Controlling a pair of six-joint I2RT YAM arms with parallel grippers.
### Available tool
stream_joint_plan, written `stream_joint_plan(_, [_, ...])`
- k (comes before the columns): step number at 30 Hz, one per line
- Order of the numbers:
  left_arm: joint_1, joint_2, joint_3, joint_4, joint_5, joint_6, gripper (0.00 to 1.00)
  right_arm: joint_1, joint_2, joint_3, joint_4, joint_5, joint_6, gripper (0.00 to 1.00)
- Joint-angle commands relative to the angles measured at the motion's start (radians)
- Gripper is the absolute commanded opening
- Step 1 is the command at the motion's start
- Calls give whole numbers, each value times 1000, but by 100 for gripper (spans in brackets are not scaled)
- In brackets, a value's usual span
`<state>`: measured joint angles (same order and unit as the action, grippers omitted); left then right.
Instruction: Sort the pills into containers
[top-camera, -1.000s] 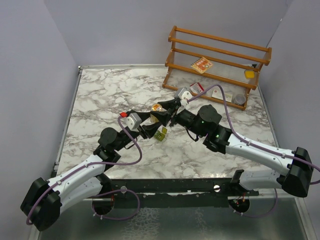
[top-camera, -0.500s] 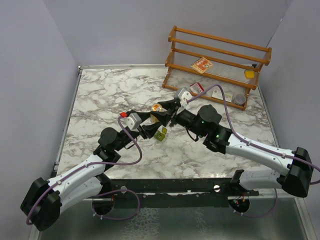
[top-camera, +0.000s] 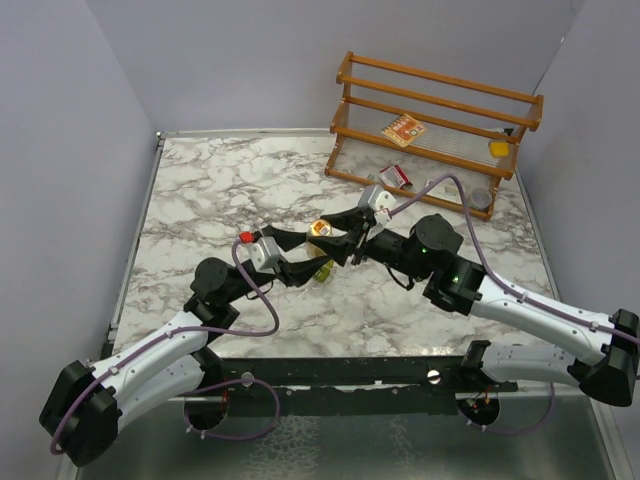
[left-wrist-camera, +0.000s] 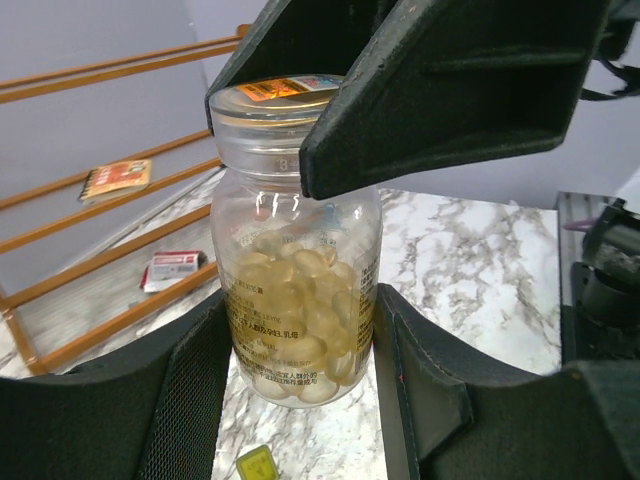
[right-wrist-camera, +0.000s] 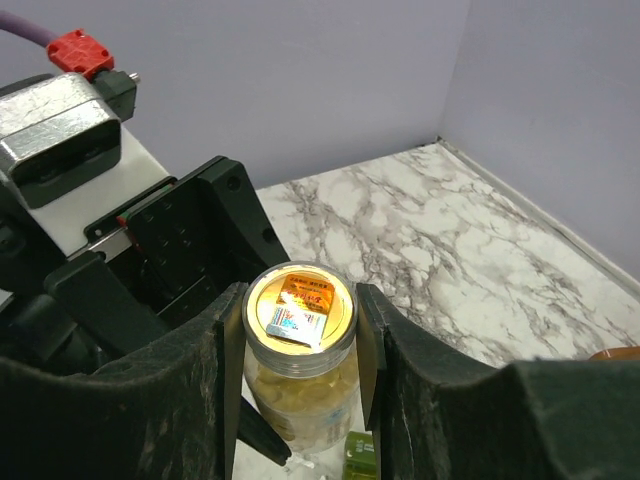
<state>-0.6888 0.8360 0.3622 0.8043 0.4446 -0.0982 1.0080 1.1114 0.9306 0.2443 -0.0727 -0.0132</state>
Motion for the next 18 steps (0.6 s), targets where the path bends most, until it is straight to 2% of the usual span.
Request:
stream_joint_plan(1, [-8, -9, 24, 38, 263, 3, 0, -6, -48, 29, -38, -74, 14, 1])
stream_joint_plan(12, [-8, -24, 55, 75, 556, -61, 0, -5, -106, 44, -140, -234, -3, 1])
stream_joint_plan(18, [-11, -47, 68, 89, 640, -79, 0, -5, -163, 50, -205, -325, -48, 1])
